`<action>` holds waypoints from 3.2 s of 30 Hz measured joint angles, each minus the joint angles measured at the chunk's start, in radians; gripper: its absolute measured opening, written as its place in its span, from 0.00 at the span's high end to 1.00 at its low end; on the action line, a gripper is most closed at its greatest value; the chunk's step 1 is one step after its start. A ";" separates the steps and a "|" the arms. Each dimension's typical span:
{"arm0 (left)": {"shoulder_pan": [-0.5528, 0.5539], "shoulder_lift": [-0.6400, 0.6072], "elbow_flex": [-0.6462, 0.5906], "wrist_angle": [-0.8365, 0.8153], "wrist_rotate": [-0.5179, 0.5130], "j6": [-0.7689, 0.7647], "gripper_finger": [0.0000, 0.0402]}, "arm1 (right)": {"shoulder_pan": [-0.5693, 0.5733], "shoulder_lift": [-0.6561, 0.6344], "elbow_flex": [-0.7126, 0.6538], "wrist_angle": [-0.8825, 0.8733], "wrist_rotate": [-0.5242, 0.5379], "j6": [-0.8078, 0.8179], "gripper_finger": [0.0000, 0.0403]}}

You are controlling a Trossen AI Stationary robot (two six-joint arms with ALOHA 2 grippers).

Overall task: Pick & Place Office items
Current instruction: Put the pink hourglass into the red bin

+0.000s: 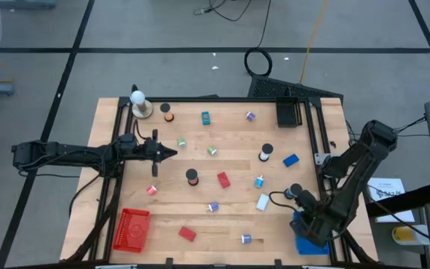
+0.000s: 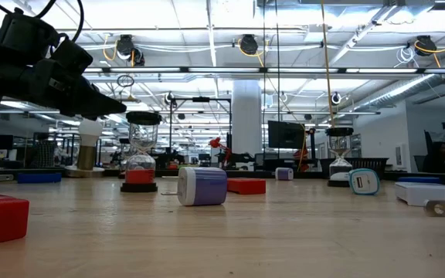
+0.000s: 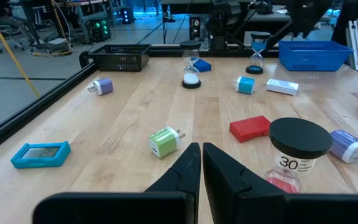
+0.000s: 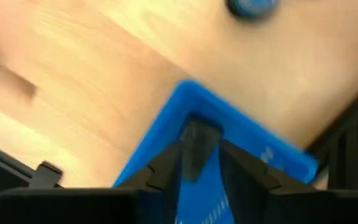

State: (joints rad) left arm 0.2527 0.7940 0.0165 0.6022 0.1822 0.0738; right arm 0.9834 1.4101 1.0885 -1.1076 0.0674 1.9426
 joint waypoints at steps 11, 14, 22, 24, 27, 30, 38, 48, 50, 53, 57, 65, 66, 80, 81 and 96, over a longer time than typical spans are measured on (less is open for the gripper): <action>0.000 0.000 0.000 0.000 0.000 0.000 0.94 | -0.058 -0.111 0.000 0.025 0.342 -0.538 0.99; 0.000 0.000 0.000 0.000 0.000 0.005 0.94 | -0.105 -0.126 0.000 0.089 0.445 -0.733 0.99; 0.000 0.000 0.000 0.000 -0.014 0.073 0.94 | -0.293 -0.131 -0.032 0.495 0.539 -1.403 1.00; 0.000 0.000 0.000 0.000 -0.014 0.063 0.94 | -0.339 -0.130 -0.079 0.678 0.539 -1.583 1.00; 0.000 0.000 0.000 0.001 -0.027 0.048 0.94 | -0.403 -0.130 -0.185 1.010 0.531 -1.799 1.00; 0.000 0.000 0.000 0.001 -0.028 0.041 0.94 | -0.463 -0.129 -0.315 1.341 0.501 -1.934 0.99; 0.000 0.000 0.000 0.001 -0.026 -0.113 0.94 | -0.581 -0.130 -0.532 1.854 0.452 -2.040 0.98; -0.005 0.000 0.000 0.093 -0.028 -0.163 0.94 | -0.671 -0.130 -0.547 1.912 0.454 -2.042 0.99; -0.018 0.000 0.000 0.095 -0.056 -0.133 0.96 | -0.680 -0.130 -0.547 1.935 0.455 -2.053 0.99; -0.040 0.000 0.000 0.102 -0.099 -0.110 0.99 | -0.689 -0.130 -0.547 1.935 0.453 -2.060 0.99; -0.070 0.000 0.000 0.105 -0.127 -0.106 0.99 | -0.715 -0.131 -0.547 1.931 0.460 -1.995 0.99; -0.098 0.000 0.000 0.104 -0.132 -0.127 0.93 | -0.785 -0.143 -0.498 1.739 0.541 -1.935 1.00; -0.098 0.000 0.000 0.103 -0.132 -0.120 0.93 | -0.793 -0.143 -0.486 1.710 0.545 -1.933 1.00; -0.098 0.000 0.000 0.087 -0.131 -0.084 0.94 | -0.894 -0.146 -0.262 1.091 0.561 -1.619 0.99; -0.098 0.000 0.000 0.081 -0.131 -0.084 0.93 | -0.895 -0.146 -0.241 1.033 0.561 -1.591 0.99; -0.122 0.000 0.000 0.051 -0.130 -0.108 0.94 | -0.897 -0.146 -0.147 0.609 0.455 -1.412 0.80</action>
State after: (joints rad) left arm 0.1306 0.7937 0.0166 0.6533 0.0525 -0.0339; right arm 0.0860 1.2640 0.9417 -0.4982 0.5227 0.5303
